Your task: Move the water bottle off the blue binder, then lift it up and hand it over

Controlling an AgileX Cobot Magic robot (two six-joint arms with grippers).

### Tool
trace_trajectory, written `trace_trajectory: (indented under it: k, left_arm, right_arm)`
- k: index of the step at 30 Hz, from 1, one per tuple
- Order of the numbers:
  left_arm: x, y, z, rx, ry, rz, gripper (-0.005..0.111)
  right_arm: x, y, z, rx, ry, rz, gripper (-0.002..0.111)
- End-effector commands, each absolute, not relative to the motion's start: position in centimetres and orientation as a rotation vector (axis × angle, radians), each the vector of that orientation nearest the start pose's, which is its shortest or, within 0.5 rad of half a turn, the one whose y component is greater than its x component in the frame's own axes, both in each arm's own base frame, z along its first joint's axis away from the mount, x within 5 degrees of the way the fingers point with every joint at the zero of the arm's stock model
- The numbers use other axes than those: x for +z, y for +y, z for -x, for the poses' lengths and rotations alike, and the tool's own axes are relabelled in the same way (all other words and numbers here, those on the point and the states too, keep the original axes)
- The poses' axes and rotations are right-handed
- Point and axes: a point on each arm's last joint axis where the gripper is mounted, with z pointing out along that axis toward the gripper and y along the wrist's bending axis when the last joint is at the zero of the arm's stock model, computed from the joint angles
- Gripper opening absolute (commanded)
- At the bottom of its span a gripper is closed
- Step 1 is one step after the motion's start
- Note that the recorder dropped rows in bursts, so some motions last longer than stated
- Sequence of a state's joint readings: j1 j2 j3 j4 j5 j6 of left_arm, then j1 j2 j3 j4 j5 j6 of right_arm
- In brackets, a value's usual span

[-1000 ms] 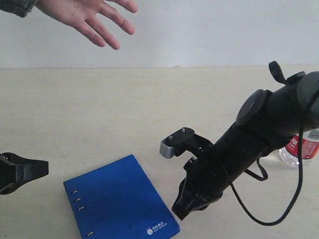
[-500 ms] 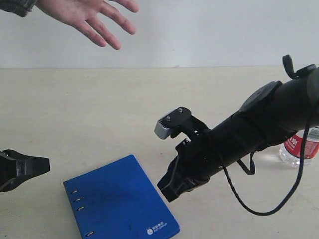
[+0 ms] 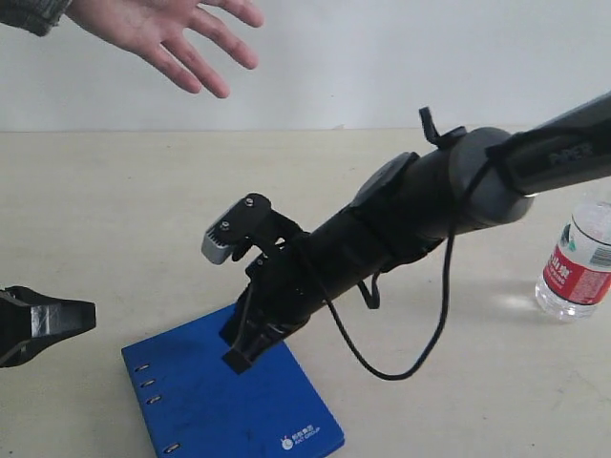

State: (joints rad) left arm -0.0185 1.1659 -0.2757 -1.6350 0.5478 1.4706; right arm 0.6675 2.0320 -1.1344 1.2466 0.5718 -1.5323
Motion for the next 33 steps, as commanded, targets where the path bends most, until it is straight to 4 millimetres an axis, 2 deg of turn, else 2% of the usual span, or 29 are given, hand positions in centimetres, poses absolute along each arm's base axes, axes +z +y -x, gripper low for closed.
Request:
trace_trajectory:
  k: [1, 6, 15, 19, 23, 26, 28, 31, 33]
  left_arm:
    - [17.9, -5.2, -16.8, -0.748, 2.303, -0.100, 0.004]
    - [17.9, -5.2, -16.8, -0.748, 2.303, -0.100, 0.004]
    - [17.9, -5.2, -16.8, -0.748, 2.303, -0.100, 0.004]
    - [17.9, -5.2, -16.8, -0.735, 2.302, -0.118, 0.004]
    - [17.9, -5.1, -16.9, -0.730, 2.302, -0.119, 0.004]
    - [17.9, -5.1, -16.9, -0.731, 2.302, -0.117, 0.004]
    - [17.9, -5.1, -16.9, -0.731, 2.302, -0.117, 0.004]
    - [17.9, -5.1, -16.9, -0.731, 2.302, -0.117, 0.004]
    - [17.9, -5.1, -16.9, -0.731, 2.302, -0.119, 0.004]
  right_arm:
    - [11.0, 28.8, -29.3, 0.809, 2.231, 1.311, 0.000]
    - [8.4, 28.5, -29.8, 0.768, 2.393, 1.169, 0.000]
    - [7.6, 27.0, -30.8, 0.509, 2.558, 0.954, 0.000]
    - [7.2, 26.1, -30.7, 0.396, 2.642, 0.936, 0.000]
    - [9.2, 25.9, -30.8, 0.347, 2.602, 0.986, 0.000]
    - [11.8, 26.4, -30.9, 0.336, 2.441, 1.078, 0.000]
    - [13.2, 27.1, -31.6, 0.345, 2.336, 1.011, 0.000]
    - [12.3, 28.8, -32.7, 0.403, 2.379, 1.001, 0.000]
    - [12.8, 30.0, -33.3, 0.414, 2.336, 1.012, 0.000]
